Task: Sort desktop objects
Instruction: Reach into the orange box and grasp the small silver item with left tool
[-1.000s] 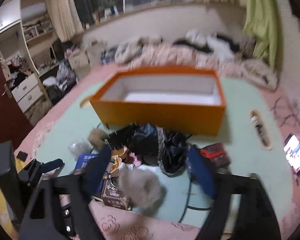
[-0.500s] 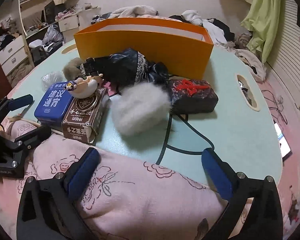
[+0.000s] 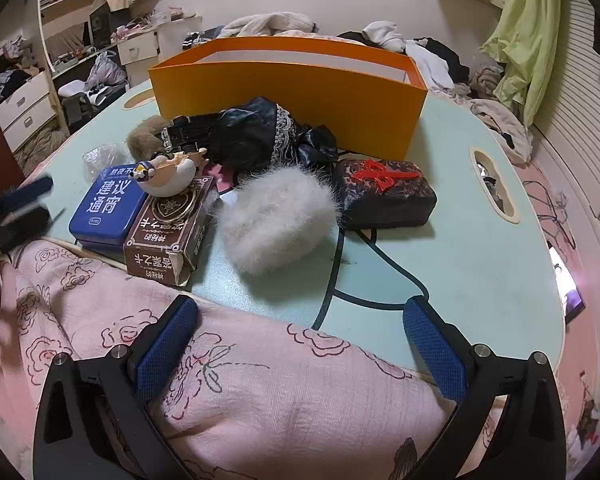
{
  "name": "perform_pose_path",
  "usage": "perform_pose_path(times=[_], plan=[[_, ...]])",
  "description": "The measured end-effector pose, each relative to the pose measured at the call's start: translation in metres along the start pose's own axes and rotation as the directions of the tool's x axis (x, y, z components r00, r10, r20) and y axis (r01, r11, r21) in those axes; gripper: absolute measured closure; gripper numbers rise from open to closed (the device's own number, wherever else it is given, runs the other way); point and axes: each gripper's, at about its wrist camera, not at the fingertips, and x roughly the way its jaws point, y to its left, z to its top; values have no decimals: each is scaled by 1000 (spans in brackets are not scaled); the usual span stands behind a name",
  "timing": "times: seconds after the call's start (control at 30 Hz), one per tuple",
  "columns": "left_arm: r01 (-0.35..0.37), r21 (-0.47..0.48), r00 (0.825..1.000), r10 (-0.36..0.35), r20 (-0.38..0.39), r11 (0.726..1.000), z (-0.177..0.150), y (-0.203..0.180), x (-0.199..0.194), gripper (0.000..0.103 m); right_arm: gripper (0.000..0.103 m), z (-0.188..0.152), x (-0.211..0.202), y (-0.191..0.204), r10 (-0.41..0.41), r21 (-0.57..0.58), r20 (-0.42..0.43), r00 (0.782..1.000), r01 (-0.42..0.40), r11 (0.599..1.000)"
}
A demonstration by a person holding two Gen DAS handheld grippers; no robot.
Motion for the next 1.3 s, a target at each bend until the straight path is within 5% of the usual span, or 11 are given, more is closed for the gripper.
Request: perform_pose_path(times=[0.13, 0.23, 0.37, 0.57, 0.83, 1.13, 1.3], plan=[[-18, -71, 994, 10, -109, 997, 61, -13, 31, 0, 1, -3, -10, 3, 0, 0, 3, 1000, 0, 1000], [-101, -66, 960, 80, -267, 993, 102, -25, 81, 0, 1, -2, -10, 4, 0, 0, 3, 1000, 0, 1000], [-162, -22, 916, 142, -374, 987, 119, -33, 136, 0, 1, -2, -12, 4, 1, 0, 4, 1000, -1, 1000], [-311, 21, 868, 292, -402, 950, 109, -29, 181, 0, 1, -3, -22, 4, 1, 1, 6, 1000, -1, 1000], [-331, 24, 862, 313, -398, 943, 105, -31, 185, 0, 1, -1, -24, 4, 1, 0, 6, 1000, -1, 1000], [-309, 46, 878, 304, -370, 950, 105, -35, 182, 0, 1, 0, -24, 4, 1, 0, 6, 1000, -1, 1000], [-97, -60, 908, 64, -415, 993, 123, -42, 184, 11, 1, 0, -24, 4, 1, 0, 6, 1000, -1, 1000]])
